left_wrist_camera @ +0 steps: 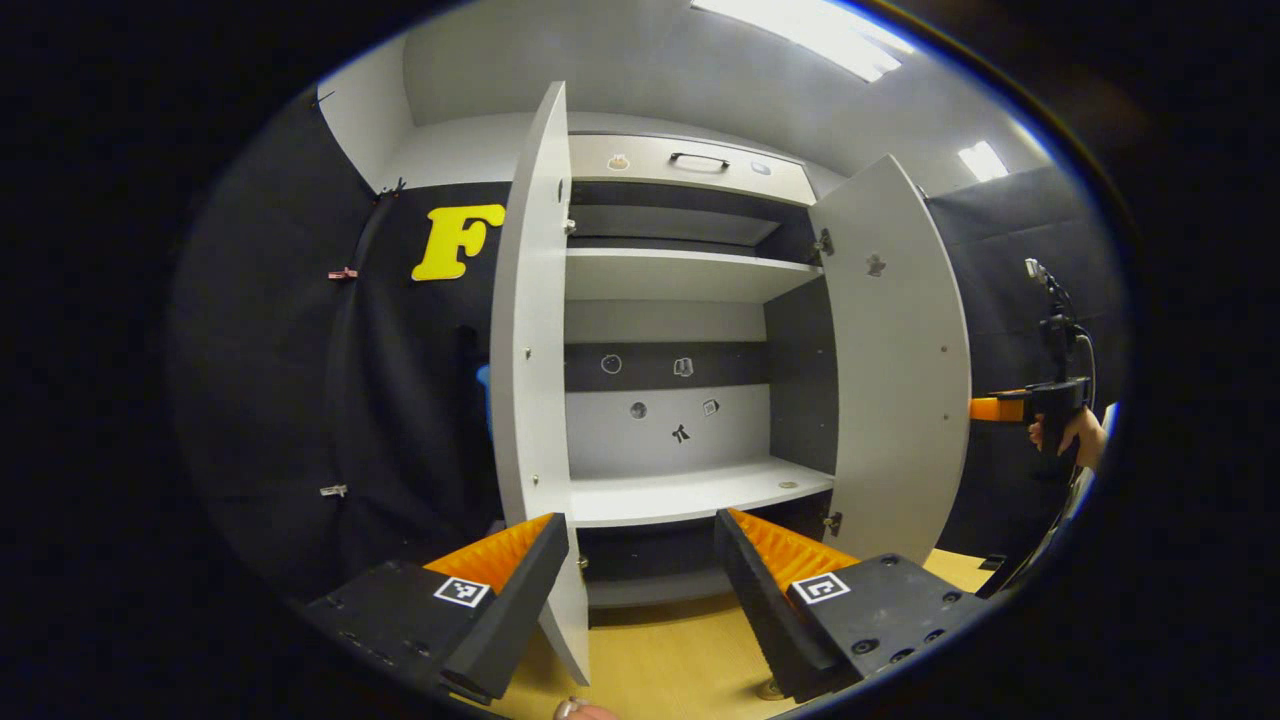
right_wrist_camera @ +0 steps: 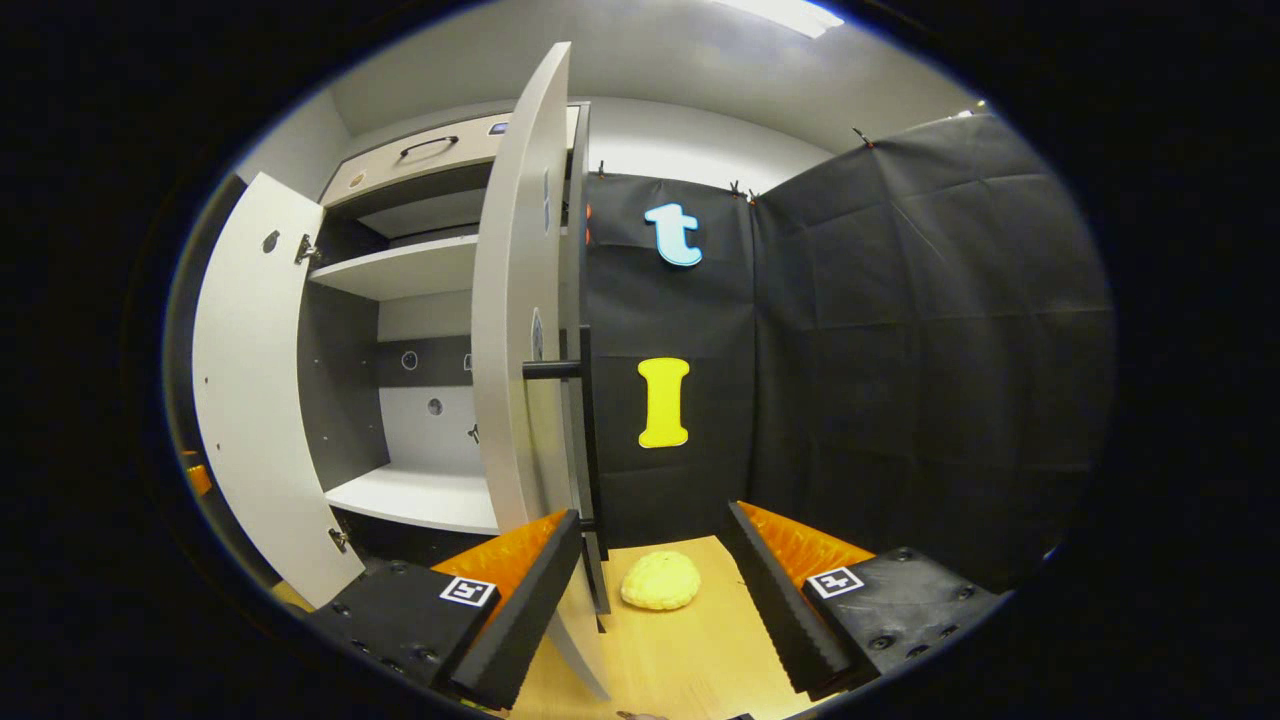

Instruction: Grasp the bottle in the cabinet with the left hand and place it on the coaster, then close the right door with the right hand and the left door with the left hand.

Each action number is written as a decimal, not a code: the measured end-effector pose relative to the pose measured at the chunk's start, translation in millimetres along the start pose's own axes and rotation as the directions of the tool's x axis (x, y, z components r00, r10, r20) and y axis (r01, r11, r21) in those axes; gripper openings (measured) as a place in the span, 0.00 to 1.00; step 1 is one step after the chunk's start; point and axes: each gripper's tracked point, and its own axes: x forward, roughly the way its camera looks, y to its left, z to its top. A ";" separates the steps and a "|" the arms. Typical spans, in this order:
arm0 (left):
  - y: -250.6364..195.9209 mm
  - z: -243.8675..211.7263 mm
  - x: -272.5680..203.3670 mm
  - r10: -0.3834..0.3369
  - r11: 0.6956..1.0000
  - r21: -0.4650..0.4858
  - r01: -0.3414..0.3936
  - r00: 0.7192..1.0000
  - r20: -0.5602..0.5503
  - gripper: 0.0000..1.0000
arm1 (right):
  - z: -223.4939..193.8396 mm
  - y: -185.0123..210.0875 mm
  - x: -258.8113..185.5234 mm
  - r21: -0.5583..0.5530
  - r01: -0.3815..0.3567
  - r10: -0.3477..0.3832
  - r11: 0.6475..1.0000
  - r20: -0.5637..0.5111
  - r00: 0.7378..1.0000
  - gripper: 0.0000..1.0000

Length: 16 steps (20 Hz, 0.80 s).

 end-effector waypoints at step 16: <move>56.2 -2.7 -1.2 0.153 0.988 0.005 -0.153 0.988 -0.037 0.94 | -6.5 77.6 3.6 0.067 -0.302 0.305 0.951 -0.030 0.952 0.97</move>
